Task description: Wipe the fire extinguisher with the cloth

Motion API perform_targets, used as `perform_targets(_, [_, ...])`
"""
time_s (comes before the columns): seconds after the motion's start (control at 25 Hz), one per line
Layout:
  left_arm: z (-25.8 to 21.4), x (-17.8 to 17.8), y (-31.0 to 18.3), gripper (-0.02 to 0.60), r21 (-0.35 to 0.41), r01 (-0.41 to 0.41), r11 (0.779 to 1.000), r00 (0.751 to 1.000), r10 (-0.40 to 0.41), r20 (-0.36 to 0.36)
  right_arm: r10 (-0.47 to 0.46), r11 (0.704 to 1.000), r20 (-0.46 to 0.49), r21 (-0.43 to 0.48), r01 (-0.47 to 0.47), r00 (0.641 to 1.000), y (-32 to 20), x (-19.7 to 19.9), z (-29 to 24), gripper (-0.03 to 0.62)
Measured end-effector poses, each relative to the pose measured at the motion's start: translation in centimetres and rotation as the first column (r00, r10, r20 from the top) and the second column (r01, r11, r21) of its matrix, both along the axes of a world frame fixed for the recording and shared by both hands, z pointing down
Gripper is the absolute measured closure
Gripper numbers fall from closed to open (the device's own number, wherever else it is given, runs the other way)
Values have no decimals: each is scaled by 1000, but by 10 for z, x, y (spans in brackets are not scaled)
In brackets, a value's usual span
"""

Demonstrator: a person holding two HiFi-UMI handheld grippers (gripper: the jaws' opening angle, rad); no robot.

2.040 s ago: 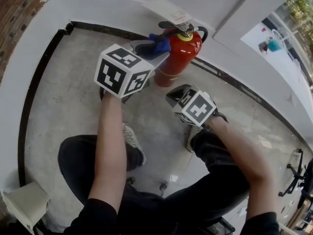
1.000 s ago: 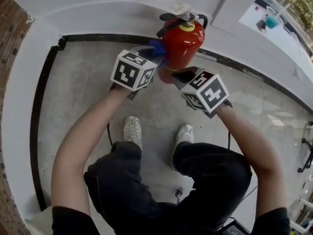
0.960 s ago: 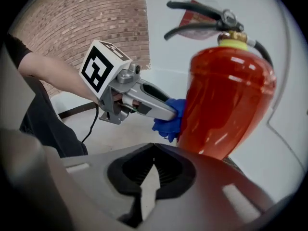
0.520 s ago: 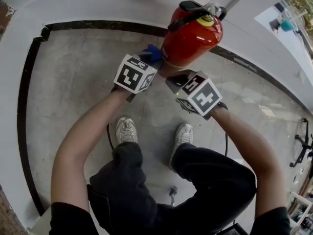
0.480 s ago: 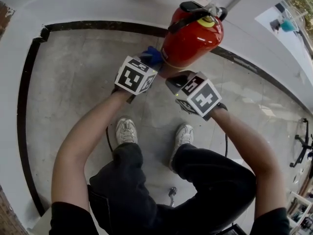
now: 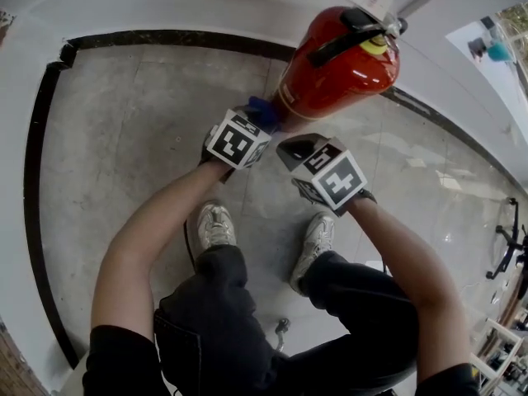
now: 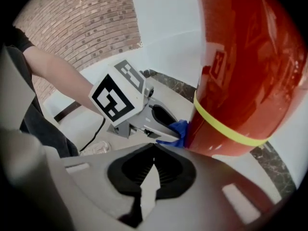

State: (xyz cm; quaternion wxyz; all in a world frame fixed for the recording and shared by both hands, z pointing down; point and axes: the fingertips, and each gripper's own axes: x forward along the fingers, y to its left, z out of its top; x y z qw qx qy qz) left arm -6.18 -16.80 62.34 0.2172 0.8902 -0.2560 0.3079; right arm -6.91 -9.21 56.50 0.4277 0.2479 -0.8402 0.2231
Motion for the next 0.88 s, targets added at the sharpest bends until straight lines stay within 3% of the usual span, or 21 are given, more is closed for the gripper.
perform_targets(0.52, [36,-14,-25,480,-45,19,999,1000,-19,18,179,982,102,36,-184,979,-12,6,6,591])
perform_targets(0.64, [13,-15,-40,480,-16,42,999,998,-43,-49,205,976,132,50,-213,970,-10,2,2,591])
perform_targets(0.88, [-77,-13,-62,480,87,54,995,981,-36,-190,228,970,132,55,-237,965,5,-5,-8,591])
